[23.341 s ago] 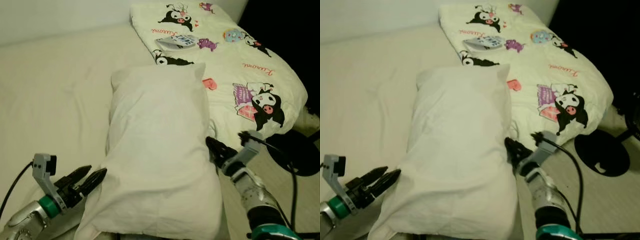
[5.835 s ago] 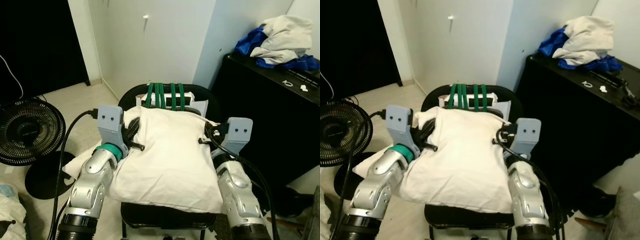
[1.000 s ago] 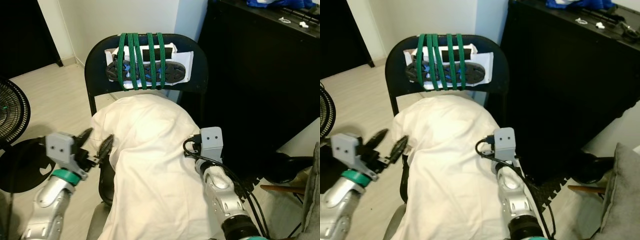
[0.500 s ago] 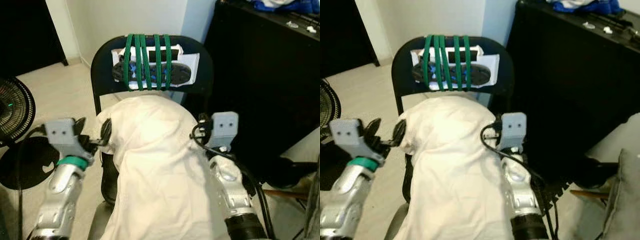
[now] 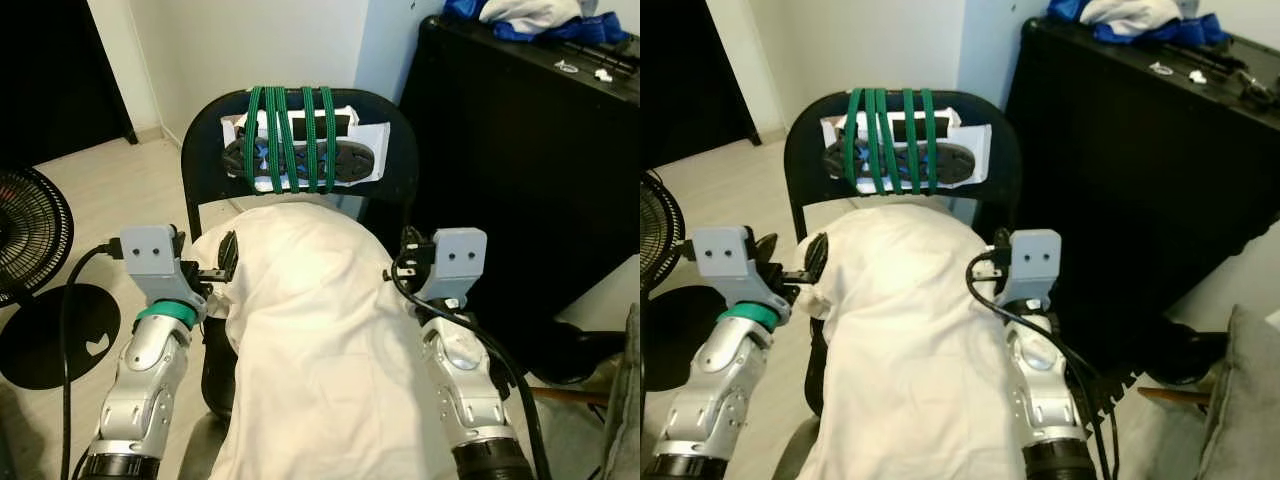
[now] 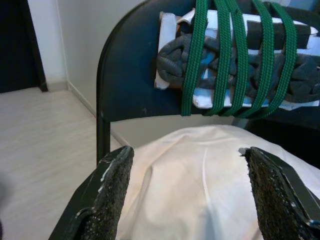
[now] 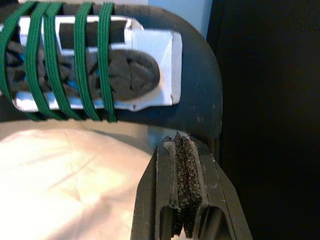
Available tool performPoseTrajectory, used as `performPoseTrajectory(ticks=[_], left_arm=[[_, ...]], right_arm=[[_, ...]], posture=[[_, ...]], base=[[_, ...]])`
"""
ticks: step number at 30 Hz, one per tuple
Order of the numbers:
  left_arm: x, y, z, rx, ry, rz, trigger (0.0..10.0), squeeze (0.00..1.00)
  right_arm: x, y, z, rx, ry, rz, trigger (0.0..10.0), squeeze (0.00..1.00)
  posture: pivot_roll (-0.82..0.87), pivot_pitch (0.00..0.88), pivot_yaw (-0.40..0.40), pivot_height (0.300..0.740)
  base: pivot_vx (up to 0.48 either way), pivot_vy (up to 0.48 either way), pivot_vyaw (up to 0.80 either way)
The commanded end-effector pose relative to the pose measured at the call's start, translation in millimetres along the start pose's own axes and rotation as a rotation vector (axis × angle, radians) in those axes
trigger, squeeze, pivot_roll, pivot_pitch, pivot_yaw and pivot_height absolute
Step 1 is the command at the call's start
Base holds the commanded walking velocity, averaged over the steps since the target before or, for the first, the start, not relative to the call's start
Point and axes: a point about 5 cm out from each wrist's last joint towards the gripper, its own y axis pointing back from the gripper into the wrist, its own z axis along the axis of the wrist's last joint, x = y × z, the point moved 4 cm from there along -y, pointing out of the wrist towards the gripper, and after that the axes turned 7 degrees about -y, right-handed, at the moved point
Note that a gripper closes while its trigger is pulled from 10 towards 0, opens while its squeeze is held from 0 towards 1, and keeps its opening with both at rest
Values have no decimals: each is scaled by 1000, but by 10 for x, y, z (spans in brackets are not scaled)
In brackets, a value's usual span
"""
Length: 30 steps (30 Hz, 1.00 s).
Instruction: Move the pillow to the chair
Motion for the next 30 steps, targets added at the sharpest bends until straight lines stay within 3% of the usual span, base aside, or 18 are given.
performPoseTrajectory(ticks=[1, 6, 11, 21, 25, 30], left_arm=[[8, 36, -94, 37, -34, -4, 10000, 0], [74, 18, -87, 51, 10, 56, 10000, 0], [89, -1, -106, 83, -9, 64, 10000, 0], [129, 0, -93, 74, -46, 50, 10000, 0], [136, 11, -162, 107, -74, 55, 10000, 0], [142, 26, -273, 150, -111, 59, 10000, 0]], right_arm=[[11, 17, -29, 15, -11, 0, 10000, 0], [31, 10, -31, 17, -16, 5, 10000, 0], [33, 30, -64, 32, -32, -1, 10000, 0], [51, 76, -153, 66, -49, 12, 10000, 0], [148, 139, -409, 201, -31, 69, 10000, 0], [98, 143, -497, 253, -37, 40, 10000, 0]], posture=[[116, 2, -14, 695], [120, 13, -24, 714], [122, 14, -25, 739], [124, 17, -18, 740], [125, 20, -16, 740], [126, 19, -11, 740]], base=[[0, 0, 0], [0, 0, 0], [0, 0, 0], [0, 0, 0], [0, 0, 0], [0, 0, 0]])
